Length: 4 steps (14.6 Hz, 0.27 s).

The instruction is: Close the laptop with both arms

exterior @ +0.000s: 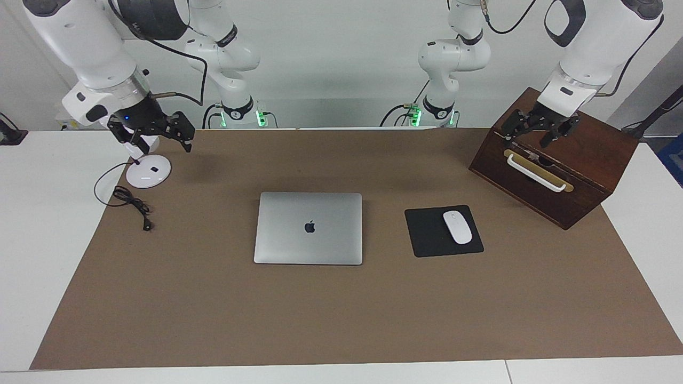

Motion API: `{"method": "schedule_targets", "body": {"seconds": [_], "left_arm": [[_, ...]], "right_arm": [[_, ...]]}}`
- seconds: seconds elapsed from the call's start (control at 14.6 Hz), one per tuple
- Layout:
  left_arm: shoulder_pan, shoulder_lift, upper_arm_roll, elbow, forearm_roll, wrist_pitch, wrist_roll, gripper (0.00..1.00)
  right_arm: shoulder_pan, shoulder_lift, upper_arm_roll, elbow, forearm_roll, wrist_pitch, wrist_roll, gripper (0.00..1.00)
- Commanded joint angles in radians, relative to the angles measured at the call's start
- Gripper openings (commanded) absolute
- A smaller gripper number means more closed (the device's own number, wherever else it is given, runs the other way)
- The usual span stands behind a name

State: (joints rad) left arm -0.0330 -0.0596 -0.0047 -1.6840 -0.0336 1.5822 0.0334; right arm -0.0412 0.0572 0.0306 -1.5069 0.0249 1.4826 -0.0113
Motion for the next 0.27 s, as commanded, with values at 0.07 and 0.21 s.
{"method": "schedule_targets", "body": {"seconds": [0.07,0.21], "left_arm": [[0.008,0.004,-0.009,0.023,0.020,-0.027,-0.013,1.00],[0.008,0.006,-0.009,0.023,0.018,-0.025,-0.013,1.00]], "right_arm": [[0.003,-0.011,0.009,-0.022,-0.034,0.008,0.010,1.00],[0.003,-0.011,0.012,-0.022,-0.049,0.007,0.008,1.00]]}}
